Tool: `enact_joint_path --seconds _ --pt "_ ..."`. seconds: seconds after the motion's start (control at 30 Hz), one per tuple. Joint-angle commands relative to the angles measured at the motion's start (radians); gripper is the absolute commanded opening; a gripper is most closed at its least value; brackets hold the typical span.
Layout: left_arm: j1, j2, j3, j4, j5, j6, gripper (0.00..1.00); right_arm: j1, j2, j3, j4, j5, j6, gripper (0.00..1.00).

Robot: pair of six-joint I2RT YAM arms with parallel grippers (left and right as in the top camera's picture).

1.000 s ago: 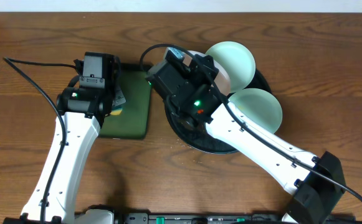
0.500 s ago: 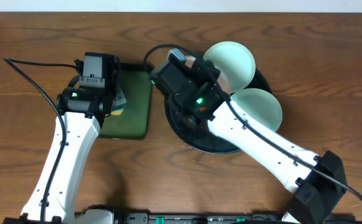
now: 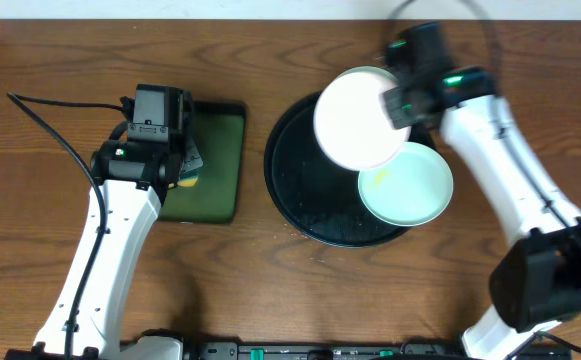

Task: Clean dirty plates on tray and stack at the side
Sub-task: 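Lift the pink plate with the right gripper and move it right, then set the pink plate down at the right side and release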

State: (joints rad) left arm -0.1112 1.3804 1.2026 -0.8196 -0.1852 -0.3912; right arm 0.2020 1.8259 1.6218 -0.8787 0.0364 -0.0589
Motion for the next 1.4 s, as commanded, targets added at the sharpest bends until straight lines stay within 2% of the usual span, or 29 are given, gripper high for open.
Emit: enact_joint_path --seconds 0.0,0.27,0.57,0.6,0.63,0.67,0.77,1.03,1.23,1.37 --pt "0.006 0.006 -0.008 -0.003 -0.005 0.013 0.08 -0.175 0.005 -0.003 -0.008 -0.278 0.064 0.01" --pt "0.006 0.007 -0.008 -0.001 -0.005 0.013 0.08 -0.497 0.074 -0.003 0.019 -0.284 0.141 0.01" --pt "0.006 0.058 -0.008 -0.002 -0.005 0.013 0.08 -0.637 0.240 -0.003 0.079 -0.272 0.141 0.01" --pt "0.006 0.064 -0.008 -0.002 -0.005 0.013 0.08 -0.646 0.254 -0.003 0.083 -0.275 0.141 0.04" --pt "0.006 0.068 -0.008 -0.001 -0.005 0.013 0.08 -0.653 0.264 -0.003 0.085 -0.278 0.141 0.18" --pt "0.006 0.071 -0.008 0.002 -0.005 0.013 0.08 -0.655 0.269 -0.003 0.089 -0.278 0.140 0.31" --pt "0.006 0.073 -0.008 0.012 -0.005 0.013 0.08 -0.658 0.265 -0.003 0.100 -0.283 0.140 0.46" --pt "0.006 0.073 -0.008 0.012 -0.005 0.013 0.07 -0.604 0.186 -0.002 0.125 -0.589 0.142 0.54" --pt "0.006 0.073 -0.008 0.012 -0.005 0.013 0.08 -0.437 0.154 -0.002 0.144 -0.558 0.208 0.58" --pt "0.006 0.073 -0.008 0.012 -0.005 0.013 0.08 -0.285 0.163 -0.003 0.173 -0.353 0.231 0.59"
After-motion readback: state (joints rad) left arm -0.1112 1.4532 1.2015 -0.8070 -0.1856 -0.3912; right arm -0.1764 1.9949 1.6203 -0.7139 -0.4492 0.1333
